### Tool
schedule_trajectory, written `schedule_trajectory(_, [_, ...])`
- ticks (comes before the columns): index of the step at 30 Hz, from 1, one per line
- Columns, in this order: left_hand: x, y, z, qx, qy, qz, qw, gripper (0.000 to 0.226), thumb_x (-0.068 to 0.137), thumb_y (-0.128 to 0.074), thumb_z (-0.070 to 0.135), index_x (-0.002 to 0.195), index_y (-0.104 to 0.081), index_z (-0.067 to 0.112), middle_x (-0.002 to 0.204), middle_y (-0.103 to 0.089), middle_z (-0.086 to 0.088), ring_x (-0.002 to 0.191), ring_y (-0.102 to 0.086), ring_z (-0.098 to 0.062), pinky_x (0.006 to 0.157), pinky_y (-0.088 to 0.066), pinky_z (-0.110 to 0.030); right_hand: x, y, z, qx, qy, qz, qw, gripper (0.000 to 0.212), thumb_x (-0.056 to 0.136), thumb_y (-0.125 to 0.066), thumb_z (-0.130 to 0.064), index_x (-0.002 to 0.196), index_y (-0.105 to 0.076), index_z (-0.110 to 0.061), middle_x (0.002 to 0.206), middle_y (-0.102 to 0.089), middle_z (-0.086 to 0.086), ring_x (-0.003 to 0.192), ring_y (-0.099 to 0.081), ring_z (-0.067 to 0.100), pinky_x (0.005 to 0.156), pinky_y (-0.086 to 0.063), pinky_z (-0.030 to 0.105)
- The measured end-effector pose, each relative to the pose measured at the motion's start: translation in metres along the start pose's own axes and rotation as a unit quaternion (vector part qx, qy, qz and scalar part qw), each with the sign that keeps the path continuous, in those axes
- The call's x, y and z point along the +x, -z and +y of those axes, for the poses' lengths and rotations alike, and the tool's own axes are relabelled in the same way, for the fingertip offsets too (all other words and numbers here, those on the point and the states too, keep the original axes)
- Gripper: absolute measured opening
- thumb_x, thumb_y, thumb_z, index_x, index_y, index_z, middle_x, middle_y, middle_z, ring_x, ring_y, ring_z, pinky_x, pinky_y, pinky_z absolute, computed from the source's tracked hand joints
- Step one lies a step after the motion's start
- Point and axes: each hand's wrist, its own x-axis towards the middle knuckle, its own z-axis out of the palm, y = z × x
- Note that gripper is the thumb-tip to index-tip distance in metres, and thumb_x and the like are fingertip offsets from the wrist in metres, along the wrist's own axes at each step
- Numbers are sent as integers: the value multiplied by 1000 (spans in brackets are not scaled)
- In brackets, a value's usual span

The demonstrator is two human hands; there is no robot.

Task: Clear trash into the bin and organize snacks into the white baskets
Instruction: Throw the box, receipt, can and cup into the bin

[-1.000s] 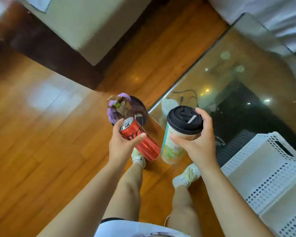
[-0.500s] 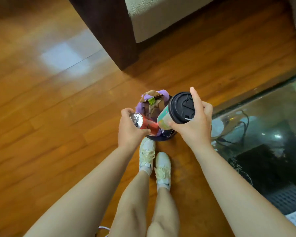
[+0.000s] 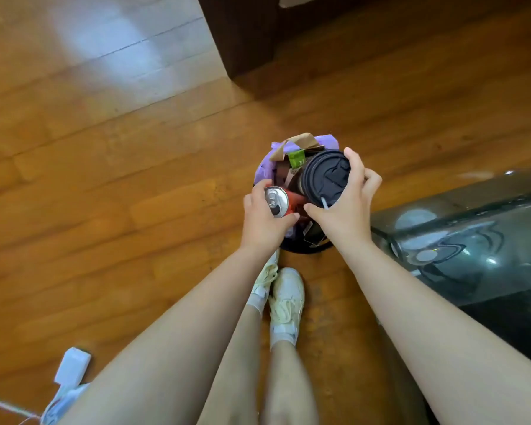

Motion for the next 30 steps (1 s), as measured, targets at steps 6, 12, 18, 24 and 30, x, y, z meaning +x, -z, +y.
schedule_trajectory(6, [3, 6, 5, -13, 48, -15, 999, 92, 70, -77, 16, 145, -23, 17, 141, -37, -8, 128, -42, -22, 100, -34, -23, -6, -1, 10, -5, -50, -79, 996, 98, 75, -72, -5, 146, -11, -34, 139, -21, 7, 124, -39, 23, 87, -35, 20])
schedule_trajectory(12, [-12, 5, 18, -52, 29, -20, 998, 58, 64, -74, 16, 106, -36, 28, 95, -59, 9, 91, -61, -20, 75, -52, -37, 1, 5, 6, 8, -72, -70, 995, 93, 81, -69, -14, 148, -5, -26, 140, -20, 8, 125, -37, 21, 91, -31, 21])
schedule_trajectory(18, [-7, -3, 22, -86, 4, 94, 992, 56, 65, -73, 10, 106, -38, 25, 114, -56, -4, 100, -57, -20, 79, -47, -29, 2, 4, 6, -36, -87, -28, 995, 92, 82, -64, -2, 147, -5, -27, 143, -15, 8, 129, -31, 27, 98, -39, 31])
schedule_trajectory(24, [-1, 0, 8, -75, 37, 48, 995, 62, 70, -75, 7, 107, -29, 25, 115, -53, -4, 101, -57, -21, 84, -47, -30, 2, 11, 12, -35, -124, -68, 989, 83, 89, -58, -11, 149, -2, -24, 148, -17, 8, 131, -36, 24, 101, -38, 32])
schedule_trajectory(30, [-4, 2, 10, 73, -32, 85, 993, 58, 68, -68, 3, 113, -35, 19, 118, -48, -3, 105, -51, -25, 83, -49, -41, -2, 11, 9, -40, -157, -126, 979, 82, 90, -54, -6, 149, -1, -25, 154, -11, 6, 133, -36, 24, 100, -39, 34])
